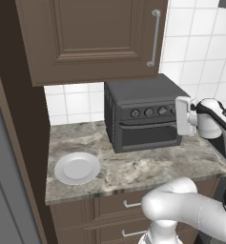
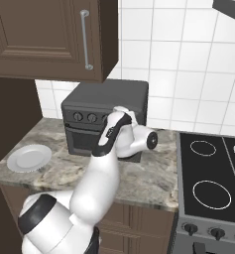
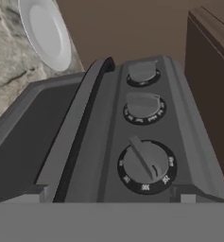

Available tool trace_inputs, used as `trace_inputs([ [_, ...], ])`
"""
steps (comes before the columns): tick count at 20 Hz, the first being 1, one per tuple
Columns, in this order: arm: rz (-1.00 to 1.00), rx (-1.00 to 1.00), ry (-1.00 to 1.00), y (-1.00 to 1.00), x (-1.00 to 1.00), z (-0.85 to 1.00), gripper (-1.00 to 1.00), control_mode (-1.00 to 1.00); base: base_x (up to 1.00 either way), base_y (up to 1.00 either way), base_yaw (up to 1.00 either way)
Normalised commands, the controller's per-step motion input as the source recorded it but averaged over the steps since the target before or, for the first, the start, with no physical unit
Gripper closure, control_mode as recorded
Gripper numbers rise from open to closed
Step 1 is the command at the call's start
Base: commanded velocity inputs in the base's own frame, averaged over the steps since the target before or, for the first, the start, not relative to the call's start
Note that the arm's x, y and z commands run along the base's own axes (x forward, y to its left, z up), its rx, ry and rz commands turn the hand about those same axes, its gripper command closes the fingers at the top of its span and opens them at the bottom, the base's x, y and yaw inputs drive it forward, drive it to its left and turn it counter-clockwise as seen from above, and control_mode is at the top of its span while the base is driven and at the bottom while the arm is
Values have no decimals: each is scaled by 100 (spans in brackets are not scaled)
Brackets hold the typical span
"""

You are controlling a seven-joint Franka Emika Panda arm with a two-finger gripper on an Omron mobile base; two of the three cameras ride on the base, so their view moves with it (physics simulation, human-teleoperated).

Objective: Pull the toaster oven rack outwards. Pick up the baguette from the plate and place it on the toaster oven rack. Close the toaster oven door fully and set the temperature to the lowest setting.

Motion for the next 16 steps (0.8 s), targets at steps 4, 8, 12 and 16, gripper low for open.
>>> trace_inputs([
  [4, 0, 0, 0, 8, 26, -15, -100, -100, 0, 0, 0],
  [8, 2, 0, 0, 15, 24, -20, -100, -100, 0, 0, 0],
  [12, 3, 0, 0, 22, 23, -29, -100, -100, 0, 0, 0],
  [16, 5, 0, 0, 36, 15, -34, -100, -100, 0, 0, 0],
])
